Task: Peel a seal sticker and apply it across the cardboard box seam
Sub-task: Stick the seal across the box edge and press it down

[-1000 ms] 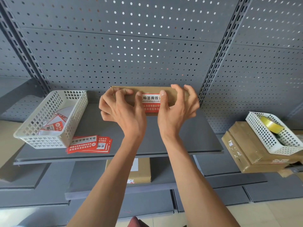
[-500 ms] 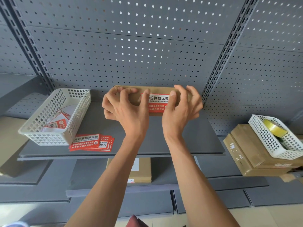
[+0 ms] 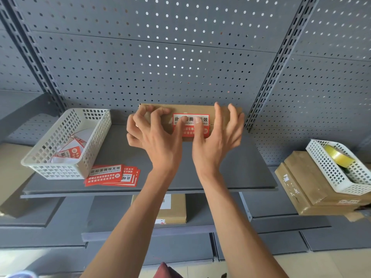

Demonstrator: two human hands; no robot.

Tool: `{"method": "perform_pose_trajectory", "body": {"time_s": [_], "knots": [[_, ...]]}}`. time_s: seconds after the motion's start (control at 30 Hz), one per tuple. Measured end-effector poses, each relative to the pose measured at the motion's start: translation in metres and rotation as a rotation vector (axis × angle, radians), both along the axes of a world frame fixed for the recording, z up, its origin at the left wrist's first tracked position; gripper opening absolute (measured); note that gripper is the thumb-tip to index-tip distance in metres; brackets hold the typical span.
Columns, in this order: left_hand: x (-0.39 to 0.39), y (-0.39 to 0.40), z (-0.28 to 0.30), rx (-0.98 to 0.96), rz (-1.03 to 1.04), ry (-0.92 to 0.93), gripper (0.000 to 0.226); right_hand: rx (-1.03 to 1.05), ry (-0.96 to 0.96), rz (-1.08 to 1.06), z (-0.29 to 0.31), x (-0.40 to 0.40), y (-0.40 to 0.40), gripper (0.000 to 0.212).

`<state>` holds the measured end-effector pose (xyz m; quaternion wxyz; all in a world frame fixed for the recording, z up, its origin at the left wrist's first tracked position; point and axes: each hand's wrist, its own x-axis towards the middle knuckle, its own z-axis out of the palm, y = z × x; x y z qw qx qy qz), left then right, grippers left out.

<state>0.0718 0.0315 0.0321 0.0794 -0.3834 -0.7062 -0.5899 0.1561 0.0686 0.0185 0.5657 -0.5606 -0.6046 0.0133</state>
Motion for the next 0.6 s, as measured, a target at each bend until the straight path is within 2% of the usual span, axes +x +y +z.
{"method": "perform_pose_trajectory", "body": {"time_s": [0.23, 0.4, 0.6], "knots": [[-0.0027, 0.0005, -0.0037, 0.043, 0.000, 0.042, 0.017, 0.038, 0.018, -0.013, -0.0030, 0.0032, 0.0047, 0.039], [-0.0035, -0.0006, -0.0040, 0.045, -0.008, 0.049, 0.008, 0.046, 0.043, -0.003, -0.0030, 0.0064, 0.0063, 0.035], [-0.0085, -0.0050, -0.0028, 0.024, -0.055, 0.066, 0.013, 0.035, 0.037, 0.024, -0.0005, 0.0096, 0.0058, 0.037]]}}
